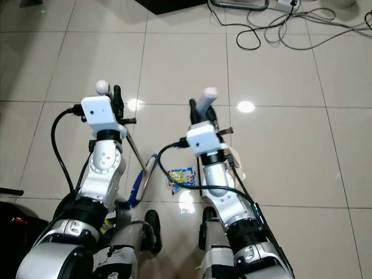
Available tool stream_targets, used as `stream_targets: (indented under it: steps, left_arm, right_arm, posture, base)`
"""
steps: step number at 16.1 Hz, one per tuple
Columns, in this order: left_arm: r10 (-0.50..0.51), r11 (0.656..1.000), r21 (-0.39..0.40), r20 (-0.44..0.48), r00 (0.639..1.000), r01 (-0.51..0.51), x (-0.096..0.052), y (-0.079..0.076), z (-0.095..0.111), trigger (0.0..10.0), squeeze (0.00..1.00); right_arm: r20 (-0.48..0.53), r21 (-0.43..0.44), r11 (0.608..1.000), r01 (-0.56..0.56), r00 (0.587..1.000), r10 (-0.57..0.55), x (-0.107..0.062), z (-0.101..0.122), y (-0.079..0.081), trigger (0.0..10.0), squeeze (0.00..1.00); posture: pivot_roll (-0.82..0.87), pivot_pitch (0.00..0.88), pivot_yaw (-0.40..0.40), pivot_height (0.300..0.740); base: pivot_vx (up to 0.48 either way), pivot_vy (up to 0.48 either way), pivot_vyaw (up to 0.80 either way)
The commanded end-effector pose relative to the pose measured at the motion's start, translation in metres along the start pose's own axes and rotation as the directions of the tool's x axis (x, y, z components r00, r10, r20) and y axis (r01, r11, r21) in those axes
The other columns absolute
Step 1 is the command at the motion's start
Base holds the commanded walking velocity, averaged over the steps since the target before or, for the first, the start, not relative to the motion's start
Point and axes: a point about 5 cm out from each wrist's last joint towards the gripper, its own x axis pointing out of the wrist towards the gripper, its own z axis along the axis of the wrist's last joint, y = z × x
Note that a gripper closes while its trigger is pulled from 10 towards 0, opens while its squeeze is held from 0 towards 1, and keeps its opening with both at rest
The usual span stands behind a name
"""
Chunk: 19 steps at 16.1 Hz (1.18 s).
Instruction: Sweep floor
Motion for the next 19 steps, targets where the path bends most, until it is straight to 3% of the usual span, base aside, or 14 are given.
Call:
stream_targets:
  steps: [1,3,5,7,12,13,14,15,16,17,19]
  left_arm:
    - [0.035,0.999,-0.035,-0.082,0.996,-0.038,-0.012,0.001,-0.017,10.0,0.0]
    - [0.055,0.997,-0.05,-0.093,0.994,-0.059,-0.012,0.003,-0.018,10.0,0.0]
    - [0.074,0.995,-0.061,-0.097,0.992,-0.08,-0.011,0.008,-0.019,10.0,0.0]
    - [0.082,0.991,-0.093,-0.104,0.991,-0.092,-0.01,0.009,-0.019,10.0,0.0]
    - [0.076,0.984,-0.154,-0.117,0.99,-0.093,-0.009,0.003,-0.017,10.0,0.0]
    - [0.064,0.978,-0.187,-0.136,0.989,-0.089,-0.01,-0.004,-0.018,10.0,0.0]
    - [0.016,0.959,-0.277,-0.169,0.985,-0.063,-0.014,-0.023,-0.017,10.0,0.0]
    - [-0.013,0.945,-0.322,-0.179,0.984,-0.046,-0.016,-0.033,-0.015,10.0,0.0]
    - [-0.075,0.912,-0.41,-0.178,0.981,-0.005,-0.021,-0.053,-0.008,10.0,0.0]
    - [-0.094,0.883,-0.469,-0.17,0.981,0.004,-0.024,-0.062,-0.001,10.0,0.0]
    - [-0.09,0.853,-0.521,-0.152,0.984,-0.003,-0.02,-0.063,0.008,10.0,0.0]
  right_arm:
    - [0.018,-0.007,0.999,-0.04,0.999,0.04,-0.007,0.001,0.01,10.0,0.0]
    - [-0.002,0.009,0.999,-0.043,0.999,0.043,-0.01,-0.001,0.016,10.0,0.0]
    - [-0.087,0.137,0.989,0.049,0.996,-0.037,-0.011,-0.007,0.017,10.0,0.0]
    - [-0.145,0.192,0.973,0.13,0.984,-0.103,-0.012,-0.012,0.013,10.0,0.0]
    - [-0.15,0.191,0.976,0.103,0.986,-0.074,-0.015,-0.015,0.013,10.0,0.0]
    - [-0.157,0.189,0.977,0.097,0.985,-0.068,-0.015,-0.016,0.013,10.0,0.0]
    - [-0.167,0.189,0.978,0.093,0.984,-0.062,-0.015,-0.018,0.013,10.0,0.0]
    - [-0.169,0.19,0.977,0.093,0.984,-0.061,-0.015,-0.019,0.012,10.0,0.0]
    - [-0.174,0.19,0.977,0.1,0.983,-0.067,-0.013,-0.019,0.011,10.0,0.0]
    - [-0.175,0.191,0.975,0.118,0.981,-0.084,-0.01,-0.019,0.008,10.0,0.0]
    - [-0.18,0.201,0.968,0.151,0.977,-0.115,-0.006,-0.02,0.002,10.0,0.0]
  posture:
    - [0.01,0.426,0.067,0.74]
    - [0.01,0.424,0.066,0.74]
    - [0.01,0.423,0.064,0.74]
    - [0.01,0.424,0.063,0.74]
    - [0.0,0.412,0.061,0.74]
    - [0.0,0.41,0.059,0.74]
    - [0.01,0.406,0.058,0.74]
    - [0.01,0.405,0.057,0.74]
    - [0.0,0.397,0.058,0.74]
    - [0.0,0.386,0.06,0.74]
    - [0.0,0.359,0.058,0.74]
  base:
    - [0.0,0.0,0.0]
    - [0.0,0.0,0.0]
    - [0.0,0.0,0.0]
    - [0.0,0.0,0.0]
    - [0.0,0.0,0.0]
    - [0.0,0.0,0.0]
    - [0.0,0.0,0.0]
    - [0.0,0.0,0.0]
    - [0.0,0.0,0.0]
    - [0.0,0.0,0.0]
    - [0.0,0.0,0.0]
